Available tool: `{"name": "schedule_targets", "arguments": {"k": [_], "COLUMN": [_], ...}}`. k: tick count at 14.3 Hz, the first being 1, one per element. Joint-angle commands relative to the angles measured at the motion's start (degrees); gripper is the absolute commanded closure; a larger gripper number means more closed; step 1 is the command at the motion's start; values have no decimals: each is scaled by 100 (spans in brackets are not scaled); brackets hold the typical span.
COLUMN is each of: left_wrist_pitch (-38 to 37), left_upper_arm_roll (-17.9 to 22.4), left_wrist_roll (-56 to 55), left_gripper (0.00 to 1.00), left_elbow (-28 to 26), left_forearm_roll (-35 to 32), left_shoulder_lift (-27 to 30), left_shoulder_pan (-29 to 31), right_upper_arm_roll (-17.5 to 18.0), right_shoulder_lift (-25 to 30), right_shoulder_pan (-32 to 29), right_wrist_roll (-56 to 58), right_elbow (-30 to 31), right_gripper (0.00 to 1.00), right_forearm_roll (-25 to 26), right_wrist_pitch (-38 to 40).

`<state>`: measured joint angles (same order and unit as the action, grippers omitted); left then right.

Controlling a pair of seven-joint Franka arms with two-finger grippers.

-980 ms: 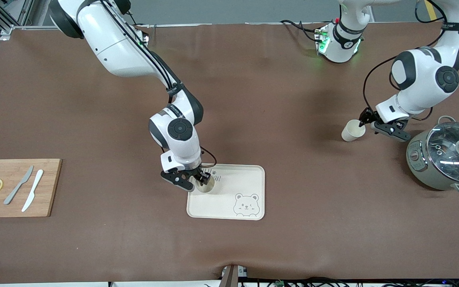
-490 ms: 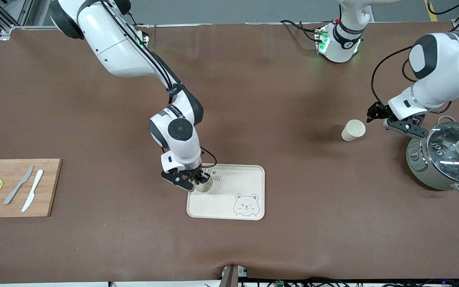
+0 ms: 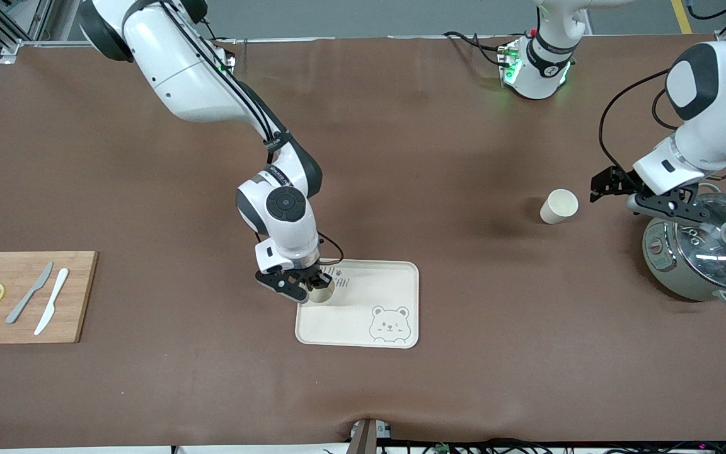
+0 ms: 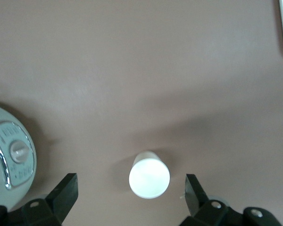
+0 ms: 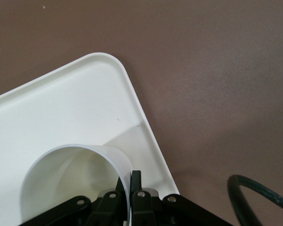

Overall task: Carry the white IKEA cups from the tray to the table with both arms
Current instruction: 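Carry the cup toward the cutting board while the left gripper withdraws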

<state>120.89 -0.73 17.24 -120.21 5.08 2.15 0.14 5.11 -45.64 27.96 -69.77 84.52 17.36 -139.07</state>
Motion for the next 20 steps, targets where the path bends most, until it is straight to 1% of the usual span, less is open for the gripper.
{"name": "schedule_targets", "arguments": {"k": [1, 4, 5, 7, 8, 10, 11, 12, 13, 14, 16, 18, 20], "left_wrist_pitch": [-329, -575, -662, -1022, -1198, -1435, -1506, -1533, -1568, -1603, -1814, -1832, -1832], "left_upper_arm_roll": [-147, -191, -243, -287, -288, -288, -288, -288, -288, -296, -288, -288, -288], "left_wrist_roll": [-474, -835, -1001, -1239, -1406, -1670, -1749, -1767, -1768, -1776, -1785, -1794, -1803], "left_gripper": [0, 0, 0, 0, 0, 0, 0, 0, 0, 0, 0, 0, 0], "left_elbow": [857, 1393, 1534, 1955, 2166, 2483, 2572, 2607, 2642, 2712, 2914, 2950, 2968], "left_forearm_roll": [-112, -77, -77, -68, -68, -104, -104, -86, -51, -42, -51, -51, -51], "left_shoulder_lift": [-522, -777, -787, -883, -936, -971, -980, -980, -963, -954, -962, -962, -954], "left_shoulder_pan": [-5, -128, -145, -216, -294, -435, -462, -462, -453, -453, -444, -444, -444], "right_upper_arm_roll": [-37, -28, -2, 33, 60, 51, 25, 25, 33, 33, 33, 25, 16], "right_shoulder_lift": [-86, 81, 186, 563, 800, 1318, 1608, 1872, 2188, 2522, 3225, 3701, 4026], "right_shoulder_pan": [52, 34, -1, -36, -54, -176, -273, -395, -536, -685, -1124, -1511, -1784], "right_wrist_roll": [-116, -72, -63, 7, 130, 908, 1357, 1709, 2026, 2403, 3290, 4073, 4610], "right_elbow": [-173, -208, -208, -208, -182, -164, -138, -68, 98, 404, 1168, 1749, 2128], "right_gripper": [100, 100, 100, 100, 100, 100, 100, 100, 100, 100, 100, 100, 100], "right_forearm_roll": [181, 110, 101, 75, -29, -669, -907, -962, -971, -971, -980, -988, -980], "right_wrist_pitch": [38, 117, 282, 905, 1178, 1897, 2284, 2645, 2831, 2885, 2877, 2842, 2824]}}
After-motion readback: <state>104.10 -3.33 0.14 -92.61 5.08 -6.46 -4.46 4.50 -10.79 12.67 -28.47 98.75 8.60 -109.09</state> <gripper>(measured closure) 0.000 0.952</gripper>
